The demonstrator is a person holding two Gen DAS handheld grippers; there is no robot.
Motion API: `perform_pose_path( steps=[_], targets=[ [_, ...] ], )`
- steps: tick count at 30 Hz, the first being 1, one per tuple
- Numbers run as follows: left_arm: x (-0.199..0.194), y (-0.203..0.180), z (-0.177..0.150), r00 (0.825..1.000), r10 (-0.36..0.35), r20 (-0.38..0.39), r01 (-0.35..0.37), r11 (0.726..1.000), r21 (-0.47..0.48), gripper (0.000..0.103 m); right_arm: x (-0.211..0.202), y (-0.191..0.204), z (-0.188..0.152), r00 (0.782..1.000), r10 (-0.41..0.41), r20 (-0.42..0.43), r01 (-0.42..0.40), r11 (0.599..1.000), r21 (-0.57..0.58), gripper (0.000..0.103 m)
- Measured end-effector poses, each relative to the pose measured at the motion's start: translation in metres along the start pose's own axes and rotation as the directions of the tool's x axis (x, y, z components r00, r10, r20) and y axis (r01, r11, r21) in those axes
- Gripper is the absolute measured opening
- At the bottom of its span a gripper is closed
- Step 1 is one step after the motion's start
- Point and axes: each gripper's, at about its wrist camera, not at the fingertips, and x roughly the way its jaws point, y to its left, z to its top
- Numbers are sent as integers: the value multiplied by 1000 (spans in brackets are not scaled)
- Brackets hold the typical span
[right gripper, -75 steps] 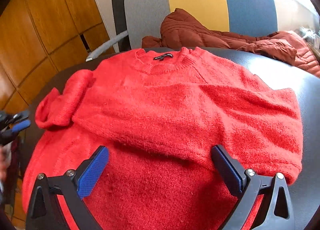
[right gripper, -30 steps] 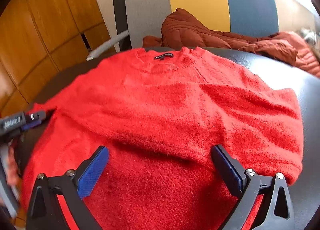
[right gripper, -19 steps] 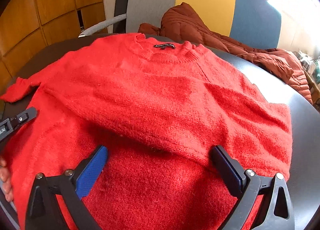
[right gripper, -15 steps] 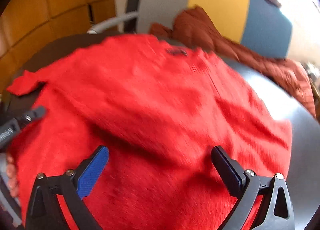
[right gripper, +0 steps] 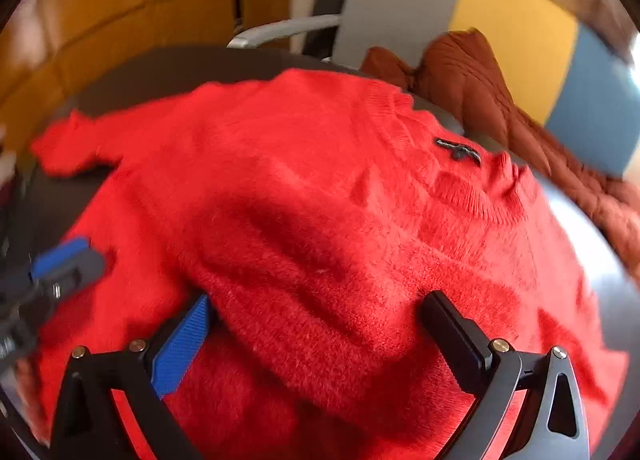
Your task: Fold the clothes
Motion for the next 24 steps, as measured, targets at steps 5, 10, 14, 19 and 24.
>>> perform_pose_path(
  steps=[5, 10, 14, 19, 24],
  targets=[
    [0, -1, 0, 1000, 1, 2, -1, 1000, 3, 52, -1, 3, -2, 1000, -13, 15, 13, 1000, 1, 103],
    [1, -3, -1, 1000, 12, 3, -12, 1000, 12, 53, 0, 3, -2, 1000, -11, 17, 11, 1000, -2, 103],
    [2, -5, -2, 1000, 23, 2, -23, 1000, 22, 53, -3, 6, -1, 999, 7, 33, -6, 1000, -24, 87],
    [3, -7, -1, 1000, 32, 0, -32, 999, 34, 53, -14, 5, 1, 997, 13, 70, -11, 1000, -25, 40],
    [3, -7, -1, 999, 37, -2, -37, 998, 42, 53, -30, -8, 1, 993, -34, 113, 33, 999, 9, 17]
  ],
)
